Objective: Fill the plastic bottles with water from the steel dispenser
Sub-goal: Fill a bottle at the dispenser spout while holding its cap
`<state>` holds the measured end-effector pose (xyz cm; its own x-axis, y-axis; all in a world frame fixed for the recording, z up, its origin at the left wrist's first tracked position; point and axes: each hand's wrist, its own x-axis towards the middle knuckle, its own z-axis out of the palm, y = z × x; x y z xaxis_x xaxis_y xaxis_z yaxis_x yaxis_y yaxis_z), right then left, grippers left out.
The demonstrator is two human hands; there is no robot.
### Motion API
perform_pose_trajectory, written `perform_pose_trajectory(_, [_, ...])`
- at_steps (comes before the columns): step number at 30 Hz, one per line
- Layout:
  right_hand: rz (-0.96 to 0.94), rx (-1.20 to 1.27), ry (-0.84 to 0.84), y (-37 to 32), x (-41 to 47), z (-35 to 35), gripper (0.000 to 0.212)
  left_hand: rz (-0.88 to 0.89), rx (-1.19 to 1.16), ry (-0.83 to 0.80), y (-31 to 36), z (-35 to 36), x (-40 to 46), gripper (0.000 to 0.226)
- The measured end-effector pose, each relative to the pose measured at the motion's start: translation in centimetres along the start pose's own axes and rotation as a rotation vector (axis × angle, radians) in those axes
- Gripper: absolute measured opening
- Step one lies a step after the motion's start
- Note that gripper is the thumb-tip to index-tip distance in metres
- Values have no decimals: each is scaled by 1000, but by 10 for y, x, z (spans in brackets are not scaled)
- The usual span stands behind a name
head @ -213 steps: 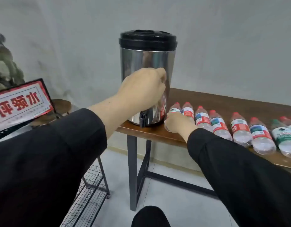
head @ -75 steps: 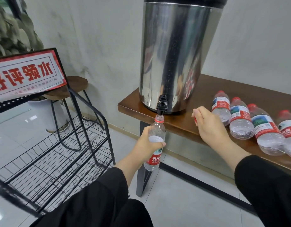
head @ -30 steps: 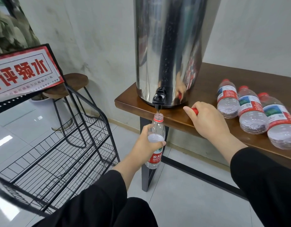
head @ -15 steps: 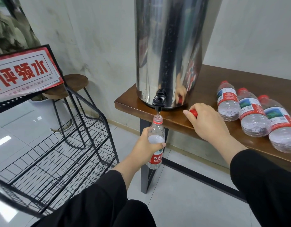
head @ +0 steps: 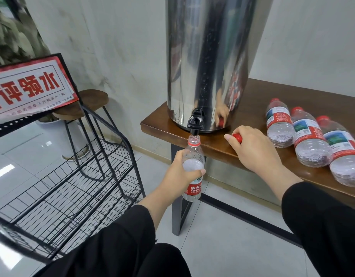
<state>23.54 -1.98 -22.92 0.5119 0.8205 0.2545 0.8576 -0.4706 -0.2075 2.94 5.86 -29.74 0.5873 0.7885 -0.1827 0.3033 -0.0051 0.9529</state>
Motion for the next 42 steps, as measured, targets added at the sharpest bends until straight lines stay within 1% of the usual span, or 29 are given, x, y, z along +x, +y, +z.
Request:
perform_pose_trajectory(20, [10, -1, -8, -1, 1, 0, 45, -26, 56, 16, 0, -3, -2, 76])
perform_pose_trajectory(42, [-1, -8, 2, 1, 1, 1, 47, -32, 85, 27, 3, -2, -4, 73])
